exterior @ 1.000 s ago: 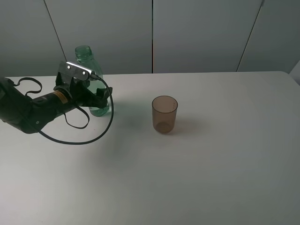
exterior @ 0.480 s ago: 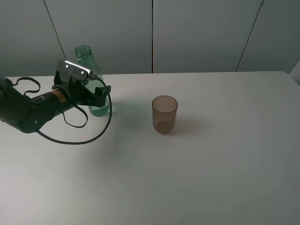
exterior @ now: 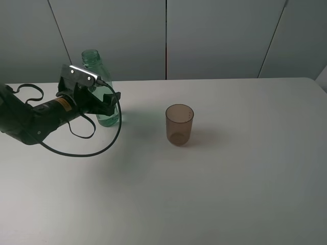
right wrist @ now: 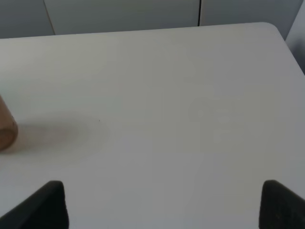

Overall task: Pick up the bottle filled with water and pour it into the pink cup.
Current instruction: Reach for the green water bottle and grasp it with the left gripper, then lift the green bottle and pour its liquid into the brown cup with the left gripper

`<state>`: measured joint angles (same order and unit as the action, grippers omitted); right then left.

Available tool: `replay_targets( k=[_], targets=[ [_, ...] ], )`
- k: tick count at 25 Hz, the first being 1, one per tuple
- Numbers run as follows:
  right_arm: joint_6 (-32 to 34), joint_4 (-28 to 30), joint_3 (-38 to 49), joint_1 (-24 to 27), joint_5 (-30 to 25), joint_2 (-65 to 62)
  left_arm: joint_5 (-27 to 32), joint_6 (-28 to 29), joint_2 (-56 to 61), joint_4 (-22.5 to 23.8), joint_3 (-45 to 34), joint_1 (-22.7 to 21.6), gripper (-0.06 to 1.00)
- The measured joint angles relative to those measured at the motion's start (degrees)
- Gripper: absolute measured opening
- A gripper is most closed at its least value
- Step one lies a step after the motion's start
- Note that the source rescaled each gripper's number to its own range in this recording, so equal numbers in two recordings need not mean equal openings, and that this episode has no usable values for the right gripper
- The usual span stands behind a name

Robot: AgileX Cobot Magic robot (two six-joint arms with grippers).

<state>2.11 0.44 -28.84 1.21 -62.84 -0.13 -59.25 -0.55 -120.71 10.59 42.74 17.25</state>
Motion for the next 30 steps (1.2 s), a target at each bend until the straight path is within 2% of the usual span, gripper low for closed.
replay_targets(
  k=[2,3,4,5,6,12,19,21,26,30],
  targets=[
    [0.0,0.0,0.0,0.0,0.0,0.0,0.0,-0.1,0.0,0.0,0.0,0.0,0.99],
    [0.0,0.0,0.0,0.0,0.0,0.0,0.0,-0.2,0.0,0.0,0.0,0.0,0.93],
    [0.0,0.0,0.0,0.0,0.0,0.0,0.0,-0.6,0.0,0.0,0.0,0.0,0.75],
    [0.0,0.0,0.0,0.0,0.0,0.0,0.0,-1.1,0.0,0.0,0.0,0.0,0.36],
    [0.0,0.0,0.0,0.0,0.0,0.0,-0.1,-1.3,0.0,0.0,0.0,0.0,0.06],
    [0.0,0.0,0.0,0.0,0.0,0.0,-0.4,-3.9,0.0,0.1,0.0,0.0,0.08],
    [0.0,0.0,0.0,0.0,0.0,0.0,-0.2,-4.1,0.2,-0.4,0.0,0.0,0.06],
    [0.0,0.0,0.0,0.0,0.0,0.0,1.9,-4.3,1.1,-0.2,0.6,0.0,0.06],
    [0.0,0.0,0.0,0.0,0.0,0.0,11.4,-6.4,3.5,0.6,6.0,1.2,0.03],
    [0.0,0.0,0.0,0.0,0.0,0.0,16.1,-9.6,3.6,3.9,9.8,3.4,0.01]
  ],
)
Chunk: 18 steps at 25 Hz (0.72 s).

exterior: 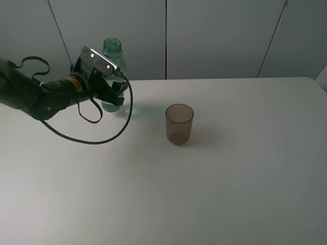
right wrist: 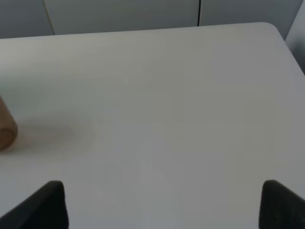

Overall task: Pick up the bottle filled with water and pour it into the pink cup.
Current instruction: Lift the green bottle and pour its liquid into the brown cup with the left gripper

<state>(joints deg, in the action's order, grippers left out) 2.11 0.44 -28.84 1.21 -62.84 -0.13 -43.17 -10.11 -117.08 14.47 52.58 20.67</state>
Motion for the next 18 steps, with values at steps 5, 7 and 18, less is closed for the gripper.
replay_targets(
  k=[5,7,18],
  targets=[
    [0.0,0.0,0.0,0.0,0.0,0.0,4.7,-3.0,0.0,1.4,3.3,2.4,0.01],
    [0.0,0.0,0.0,0.0,0.0,0.0,7.5,-5.2,0.0,1.4,4.5,3.4,0.01],
    [0.0,0.0,0.0,0.0,0.0,0.0,14.2,-25.9,0.0,-5.3,9.3,8.5,0.01]
  ],
)
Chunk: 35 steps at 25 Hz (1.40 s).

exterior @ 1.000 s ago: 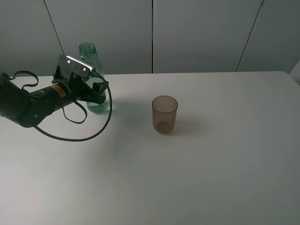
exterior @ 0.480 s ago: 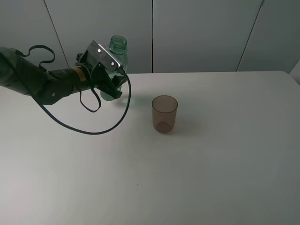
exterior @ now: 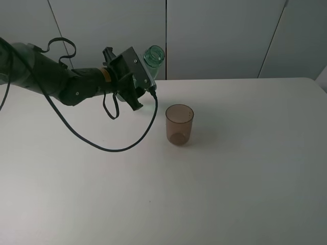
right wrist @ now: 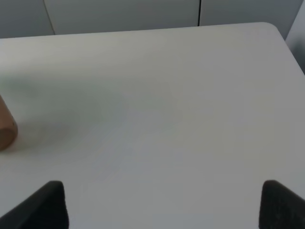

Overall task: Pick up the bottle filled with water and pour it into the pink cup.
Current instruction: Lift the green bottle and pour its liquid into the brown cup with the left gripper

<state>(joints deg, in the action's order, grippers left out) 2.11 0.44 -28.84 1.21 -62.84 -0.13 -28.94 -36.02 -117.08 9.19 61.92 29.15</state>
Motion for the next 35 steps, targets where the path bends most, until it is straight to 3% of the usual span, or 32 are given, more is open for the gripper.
replay_targets(
  k=[7,23,35],
  targets=[
    [0.0,0.0,0.0,0.0,0.0,0.0,2.6,-14.3,0.0,-6.2,1.5,2.3,0.01],
    [0.0,0.0,0.0,0.0,0.0,0.0,3.9,-38.7,0.0,-18.0,1.6,3.6,0.01],
    [0.0,0.0,0.0,0.0,0.0,0.0,3.9,-47.1,0.0,-19.0,1.6,4.4,0.01]
  ],
)
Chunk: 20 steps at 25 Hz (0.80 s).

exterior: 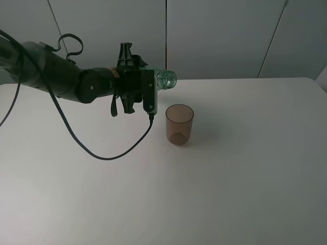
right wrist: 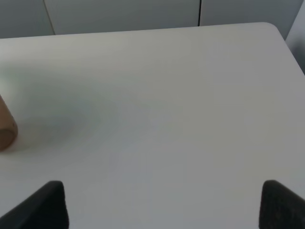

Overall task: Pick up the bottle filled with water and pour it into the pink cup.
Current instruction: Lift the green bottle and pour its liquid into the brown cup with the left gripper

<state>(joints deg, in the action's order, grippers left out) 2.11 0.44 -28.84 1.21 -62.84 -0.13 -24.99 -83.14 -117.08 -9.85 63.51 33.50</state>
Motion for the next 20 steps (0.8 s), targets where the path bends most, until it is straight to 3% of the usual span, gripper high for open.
replay_targets(
  k=[4,7,16,20],
  targets=[
    [0.0,0.0,0.0,0.0,0.0,0.0,0.0,-2.0,0.0,-0.9,0.0,1.0,0.01],
    [0.0,0.0,0.0,0.0,0.0,0.0,0.0,-7.4,0.0,-4.6,0.0,2.1,0.01],
    [0.0,0.0,0.0,0.0,0.0,0.0,-1.0,-16.5,0.0,-11.9,0.0,3.6,0.01],
    [0.0,0.0,0.0,0.0,0.0,0.0,-1.4,-20.3,0.0,-13.3,0.0,3.8,0.01]
  ],
)
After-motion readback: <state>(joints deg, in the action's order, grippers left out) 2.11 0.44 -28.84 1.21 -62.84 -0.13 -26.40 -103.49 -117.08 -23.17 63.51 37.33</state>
